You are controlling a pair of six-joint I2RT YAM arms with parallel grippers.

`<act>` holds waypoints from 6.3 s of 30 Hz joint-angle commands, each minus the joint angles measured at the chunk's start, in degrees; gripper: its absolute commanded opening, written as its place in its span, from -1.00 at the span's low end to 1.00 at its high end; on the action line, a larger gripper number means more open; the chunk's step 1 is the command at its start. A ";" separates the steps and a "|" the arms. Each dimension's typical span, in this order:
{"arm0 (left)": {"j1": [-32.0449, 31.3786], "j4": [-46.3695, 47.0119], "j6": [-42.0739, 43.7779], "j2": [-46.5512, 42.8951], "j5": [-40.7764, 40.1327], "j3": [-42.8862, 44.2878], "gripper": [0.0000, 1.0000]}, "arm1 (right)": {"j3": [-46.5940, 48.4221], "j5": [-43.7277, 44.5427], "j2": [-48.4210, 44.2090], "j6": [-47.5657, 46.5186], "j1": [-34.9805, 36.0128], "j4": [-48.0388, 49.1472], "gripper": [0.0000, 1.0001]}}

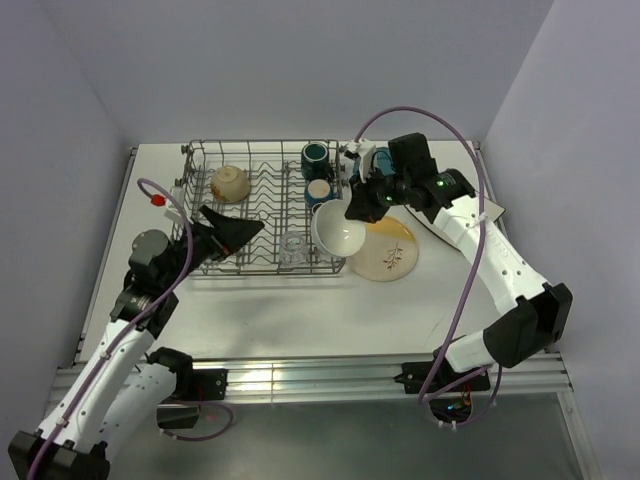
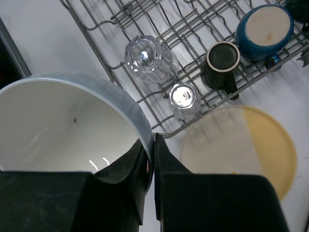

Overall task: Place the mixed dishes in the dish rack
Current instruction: Pass the bowl from the right arm to the left

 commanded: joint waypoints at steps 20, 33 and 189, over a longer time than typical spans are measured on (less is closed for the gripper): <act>-15.95 6.52 3.64 18.19 -6.44 11.97 0.99 | 7.92 7.72 5.80 22.56 7.08 9.11 -1.00; -16.56 -5.60 14.44 13.27 -15.32 17.24 0.98 | 7.75 6.76 6.50 22.82 7.25 9.20 -1.00; -54.97 -35.67 119.13 23.64 -31.75 26.92 0.49 | 20.32 -30.07 25.22 -8.20 15.95 -37.73 -1.00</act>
